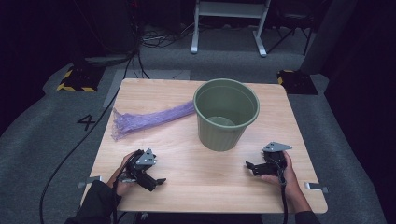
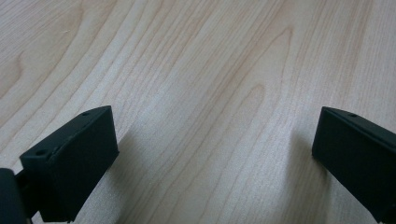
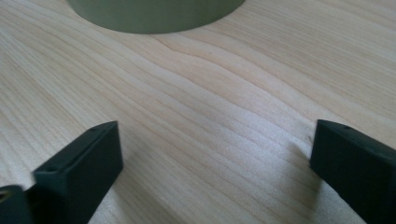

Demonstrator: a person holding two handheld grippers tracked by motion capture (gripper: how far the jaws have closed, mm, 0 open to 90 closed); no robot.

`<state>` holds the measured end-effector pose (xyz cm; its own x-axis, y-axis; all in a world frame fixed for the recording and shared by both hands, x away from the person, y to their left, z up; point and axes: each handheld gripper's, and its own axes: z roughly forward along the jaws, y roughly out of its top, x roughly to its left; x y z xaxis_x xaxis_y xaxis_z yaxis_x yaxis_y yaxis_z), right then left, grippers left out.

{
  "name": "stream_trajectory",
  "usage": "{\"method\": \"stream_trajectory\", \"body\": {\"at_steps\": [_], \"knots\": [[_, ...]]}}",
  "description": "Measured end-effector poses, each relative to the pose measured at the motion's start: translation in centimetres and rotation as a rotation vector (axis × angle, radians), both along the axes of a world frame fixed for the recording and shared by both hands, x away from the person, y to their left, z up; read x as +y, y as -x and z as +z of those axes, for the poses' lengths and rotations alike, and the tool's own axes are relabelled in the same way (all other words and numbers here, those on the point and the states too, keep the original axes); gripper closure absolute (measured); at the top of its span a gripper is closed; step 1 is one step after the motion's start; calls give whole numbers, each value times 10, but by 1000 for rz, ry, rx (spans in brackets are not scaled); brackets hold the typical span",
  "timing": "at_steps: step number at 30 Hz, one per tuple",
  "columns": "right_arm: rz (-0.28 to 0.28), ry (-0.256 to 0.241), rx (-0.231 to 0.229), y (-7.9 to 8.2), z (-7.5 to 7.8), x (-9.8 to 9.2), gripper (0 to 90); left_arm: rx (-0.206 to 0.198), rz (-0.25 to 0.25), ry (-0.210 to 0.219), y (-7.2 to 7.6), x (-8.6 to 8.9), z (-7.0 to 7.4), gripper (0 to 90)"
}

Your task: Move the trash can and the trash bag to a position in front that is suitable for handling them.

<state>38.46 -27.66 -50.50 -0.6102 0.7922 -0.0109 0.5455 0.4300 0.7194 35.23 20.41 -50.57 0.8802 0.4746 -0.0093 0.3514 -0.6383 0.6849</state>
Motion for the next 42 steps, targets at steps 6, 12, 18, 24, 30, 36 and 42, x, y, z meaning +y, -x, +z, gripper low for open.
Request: {"method": "stream_trajectory", "body": {"at_steps": [6,12,18,24,30,36,42], "knots": [[48,1,-57,6,1,2,158,-1,16,-2,2,0,0,0],[74,-18,-79,8,3,3,157,-2,32,-1,4,0,0,1],[105,-24,-105,14,8,6,166,1,40,-1,5,0,0,0],[128,-43,-158,21,22,10,189,1,24,0,4,0,0,0],[133,-67,-213,25,41,12,195,1,24,1,4,0,0,0],[144,-61,-262,29,65,21,202,1,26,1,4,0,0,0],[166,-51,-309,29,86,32,209,1,26,0,4,0,0,0]]}}
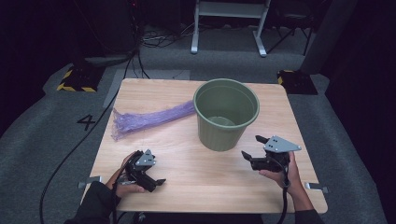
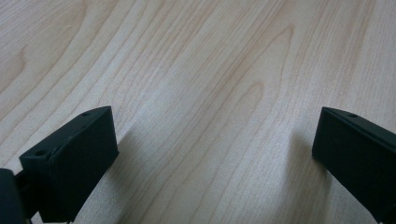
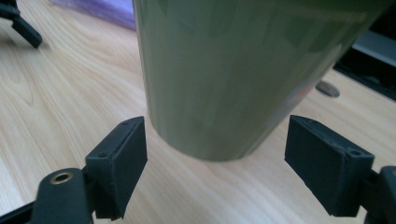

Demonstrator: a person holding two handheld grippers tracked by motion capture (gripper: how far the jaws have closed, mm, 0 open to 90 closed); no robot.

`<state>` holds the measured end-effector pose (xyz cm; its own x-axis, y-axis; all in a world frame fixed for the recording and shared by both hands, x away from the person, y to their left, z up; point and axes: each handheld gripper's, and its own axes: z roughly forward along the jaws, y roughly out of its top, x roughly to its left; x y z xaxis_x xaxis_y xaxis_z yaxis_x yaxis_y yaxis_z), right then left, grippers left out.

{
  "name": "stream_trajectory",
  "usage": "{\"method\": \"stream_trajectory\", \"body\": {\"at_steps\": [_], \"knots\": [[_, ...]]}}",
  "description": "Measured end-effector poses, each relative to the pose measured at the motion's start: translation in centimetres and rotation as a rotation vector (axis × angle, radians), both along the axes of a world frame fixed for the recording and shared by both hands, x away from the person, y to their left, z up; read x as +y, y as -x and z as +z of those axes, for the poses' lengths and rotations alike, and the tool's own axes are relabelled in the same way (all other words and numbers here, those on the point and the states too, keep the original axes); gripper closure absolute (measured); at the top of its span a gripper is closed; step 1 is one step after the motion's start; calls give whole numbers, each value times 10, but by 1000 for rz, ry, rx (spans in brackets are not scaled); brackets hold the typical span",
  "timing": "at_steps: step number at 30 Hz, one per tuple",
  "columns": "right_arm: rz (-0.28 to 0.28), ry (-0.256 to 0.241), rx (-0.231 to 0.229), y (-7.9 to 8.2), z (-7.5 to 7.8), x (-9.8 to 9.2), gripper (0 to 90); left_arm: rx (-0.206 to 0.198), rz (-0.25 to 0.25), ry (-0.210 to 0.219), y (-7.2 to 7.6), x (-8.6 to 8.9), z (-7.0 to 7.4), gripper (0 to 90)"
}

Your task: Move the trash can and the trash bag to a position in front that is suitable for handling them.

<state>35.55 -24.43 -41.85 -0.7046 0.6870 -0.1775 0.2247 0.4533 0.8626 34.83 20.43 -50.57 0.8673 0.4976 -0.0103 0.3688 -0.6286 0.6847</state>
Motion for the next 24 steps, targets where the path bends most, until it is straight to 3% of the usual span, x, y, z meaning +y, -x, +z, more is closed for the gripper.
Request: {"method": "stream_trajectory", "body": {"at_steps": [8,18,24], "knots": [[27,0,-39,-3,34,9,215,0,0,0,0,0,0,0],[48,-46,-77,-3,56,17,216,1,3,0,0,0,0,0],[74,-28,-109,-2,71,33,225,0,4,0,0,0,0,0]]}}
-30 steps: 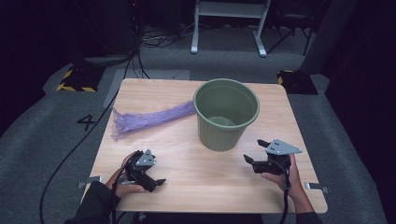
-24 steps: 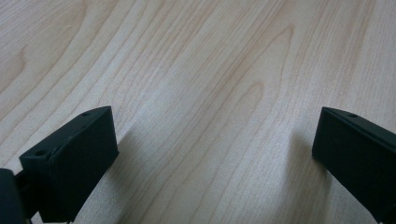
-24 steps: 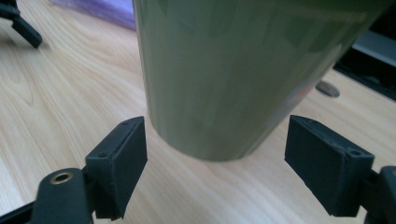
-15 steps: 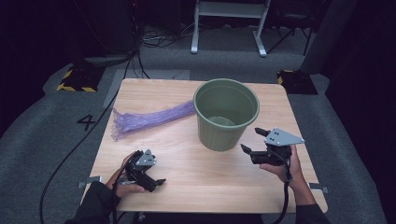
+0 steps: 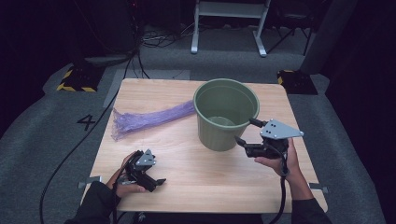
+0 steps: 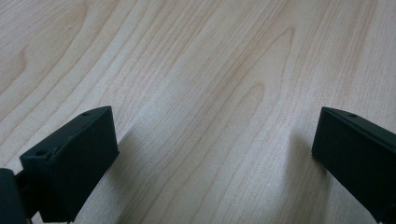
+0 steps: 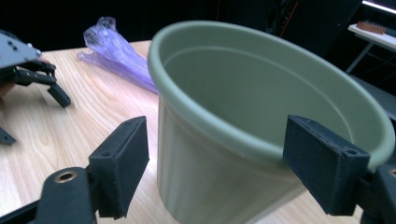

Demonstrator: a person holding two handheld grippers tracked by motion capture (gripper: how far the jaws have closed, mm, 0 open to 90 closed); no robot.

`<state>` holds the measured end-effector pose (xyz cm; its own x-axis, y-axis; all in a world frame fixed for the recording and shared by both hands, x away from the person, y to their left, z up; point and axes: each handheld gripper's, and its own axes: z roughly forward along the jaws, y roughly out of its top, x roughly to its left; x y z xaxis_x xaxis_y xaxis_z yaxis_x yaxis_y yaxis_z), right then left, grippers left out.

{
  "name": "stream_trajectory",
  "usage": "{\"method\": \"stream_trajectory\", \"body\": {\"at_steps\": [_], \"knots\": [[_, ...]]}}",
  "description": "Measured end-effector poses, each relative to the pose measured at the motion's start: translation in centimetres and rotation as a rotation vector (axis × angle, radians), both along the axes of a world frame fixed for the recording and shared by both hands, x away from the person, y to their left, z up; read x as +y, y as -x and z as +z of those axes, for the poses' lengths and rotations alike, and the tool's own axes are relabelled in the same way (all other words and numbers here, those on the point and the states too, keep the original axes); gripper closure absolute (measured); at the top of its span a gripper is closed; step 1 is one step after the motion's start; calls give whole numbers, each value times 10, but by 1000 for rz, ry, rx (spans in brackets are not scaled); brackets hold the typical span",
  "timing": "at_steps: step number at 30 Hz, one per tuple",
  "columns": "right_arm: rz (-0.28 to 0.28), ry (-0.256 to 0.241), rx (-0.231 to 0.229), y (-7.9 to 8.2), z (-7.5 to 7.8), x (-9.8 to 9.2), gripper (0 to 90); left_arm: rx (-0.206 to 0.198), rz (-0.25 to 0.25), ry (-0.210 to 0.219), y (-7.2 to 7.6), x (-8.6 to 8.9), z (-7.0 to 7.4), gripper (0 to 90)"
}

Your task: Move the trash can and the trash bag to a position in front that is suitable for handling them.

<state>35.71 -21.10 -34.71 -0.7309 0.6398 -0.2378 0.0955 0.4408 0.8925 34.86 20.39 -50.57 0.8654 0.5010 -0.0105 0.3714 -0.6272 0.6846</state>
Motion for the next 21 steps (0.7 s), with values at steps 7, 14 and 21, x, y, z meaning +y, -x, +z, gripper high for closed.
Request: {"method": "stream_trajectory", "body": {"at_steps": [7,14,21], "knots": [[51,19,13,-7,7,13,239,0,0,0,0,0,0,0],[87,39,58,-19,5,23,251,0,-1,0,0,0,0,0],[42,54,82,-28,-3,33,282,-2,-4,1,-1,0,0,0]]}}
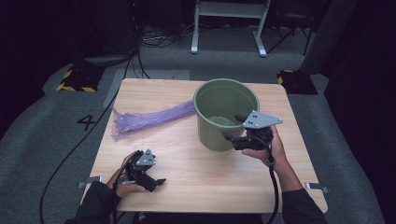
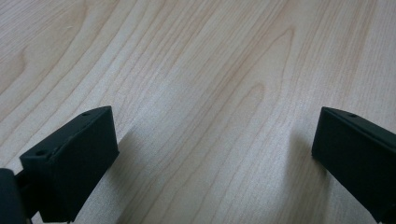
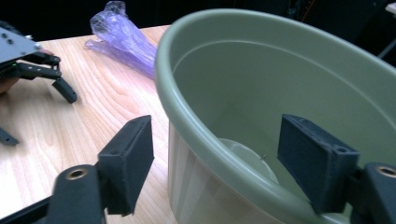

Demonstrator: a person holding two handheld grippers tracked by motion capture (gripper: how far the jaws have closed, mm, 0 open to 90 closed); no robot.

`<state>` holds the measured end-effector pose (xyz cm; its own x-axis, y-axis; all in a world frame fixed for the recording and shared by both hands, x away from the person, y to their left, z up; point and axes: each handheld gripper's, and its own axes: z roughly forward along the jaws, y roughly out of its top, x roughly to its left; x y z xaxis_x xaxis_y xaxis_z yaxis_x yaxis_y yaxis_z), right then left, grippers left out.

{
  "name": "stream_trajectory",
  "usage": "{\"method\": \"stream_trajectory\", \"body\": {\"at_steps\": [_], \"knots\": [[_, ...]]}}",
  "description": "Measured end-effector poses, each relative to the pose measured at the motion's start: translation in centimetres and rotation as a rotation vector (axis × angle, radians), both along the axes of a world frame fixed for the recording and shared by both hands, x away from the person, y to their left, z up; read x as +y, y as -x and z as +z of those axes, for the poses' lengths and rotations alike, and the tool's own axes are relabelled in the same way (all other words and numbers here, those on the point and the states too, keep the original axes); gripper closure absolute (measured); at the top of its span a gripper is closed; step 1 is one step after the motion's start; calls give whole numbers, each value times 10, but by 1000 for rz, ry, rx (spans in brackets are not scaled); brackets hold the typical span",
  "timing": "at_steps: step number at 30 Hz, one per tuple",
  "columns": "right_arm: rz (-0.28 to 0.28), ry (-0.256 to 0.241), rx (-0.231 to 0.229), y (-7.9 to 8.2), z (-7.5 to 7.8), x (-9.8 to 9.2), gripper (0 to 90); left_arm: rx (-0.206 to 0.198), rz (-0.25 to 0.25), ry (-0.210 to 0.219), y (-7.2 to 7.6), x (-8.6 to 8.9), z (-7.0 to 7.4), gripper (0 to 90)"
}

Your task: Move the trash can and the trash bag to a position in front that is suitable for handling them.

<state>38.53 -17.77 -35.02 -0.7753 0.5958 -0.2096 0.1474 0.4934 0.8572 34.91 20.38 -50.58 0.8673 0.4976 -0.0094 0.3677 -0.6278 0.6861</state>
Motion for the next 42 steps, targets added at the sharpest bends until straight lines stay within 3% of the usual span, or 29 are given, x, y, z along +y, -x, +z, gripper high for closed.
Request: {"method": "stream_trajectory", "body": {"at_steps": [5,7,9,12,16,22,28,33,37,38,41,42], "knots": [[-4,20,-4,-5,-3,5,398,-1,-1,0,0,0,0,0],[19,57,-2,-7,-4,7,444,0,-3,1,-1,0,0,0],[35,118,-35,-9,-4,10,499,0,-3,1,-1,0,0,1],[109,125,-19,-14,-1,10,602,1,-2,1,-1,0,0,2],[128,169,-38,-13,1,11,674,1,-3,1,-1,0,0,2],[102,218,-60,-12,3,11,711,1,-2,1,-1,0,0,2],[93,228,-66,-9,3,5,720,1,-2,0,-1,0,0,2],[71,229,-65,-6,3,-8,687,1,-2,0,-1,0,0,2],[11,204,-65,-4,1,-19,446,2,4,3,-1,-1,0,3],[-12,180,-71,1,1,-25,330,-1,7,3,-1,-1,0,5],[-39,152,-90,7,0,-32,270,-1,9,0,-1,-2,0,7],[-73,116,-117,16,-1,-42,245,-1,8,0,-1,-1,0,9]]}}
